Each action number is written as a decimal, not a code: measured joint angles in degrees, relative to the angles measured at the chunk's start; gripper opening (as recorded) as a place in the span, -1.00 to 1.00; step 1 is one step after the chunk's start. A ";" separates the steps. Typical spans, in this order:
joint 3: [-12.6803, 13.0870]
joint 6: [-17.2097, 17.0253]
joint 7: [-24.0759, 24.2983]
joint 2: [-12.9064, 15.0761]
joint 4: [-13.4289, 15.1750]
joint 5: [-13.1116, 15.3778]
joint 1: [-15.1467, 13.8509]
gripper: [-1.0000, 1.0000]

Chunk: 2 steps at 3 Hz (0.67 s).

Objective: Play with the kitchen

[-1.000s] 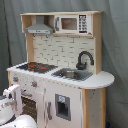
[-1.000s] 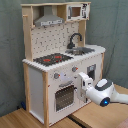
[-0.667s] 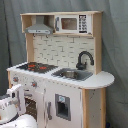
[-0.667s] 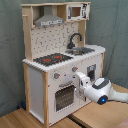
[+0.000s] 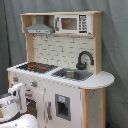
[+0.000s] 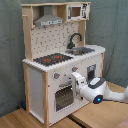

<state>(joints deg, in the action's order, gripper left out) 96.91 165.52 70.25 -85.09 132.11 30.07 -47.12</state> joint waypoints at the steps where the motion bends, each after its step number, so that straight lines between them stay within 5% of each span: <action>1: 0.04 0.00 0.00 0.00 0.00 0.00 0.00 -1.00; 2: 0.79 -5.08 0.68 1.75 0.39 -0.72 3.43 -1.00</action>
<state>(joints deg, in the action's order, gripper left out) 97.69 160.44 70.94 -83.34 132.49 29.34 -43.68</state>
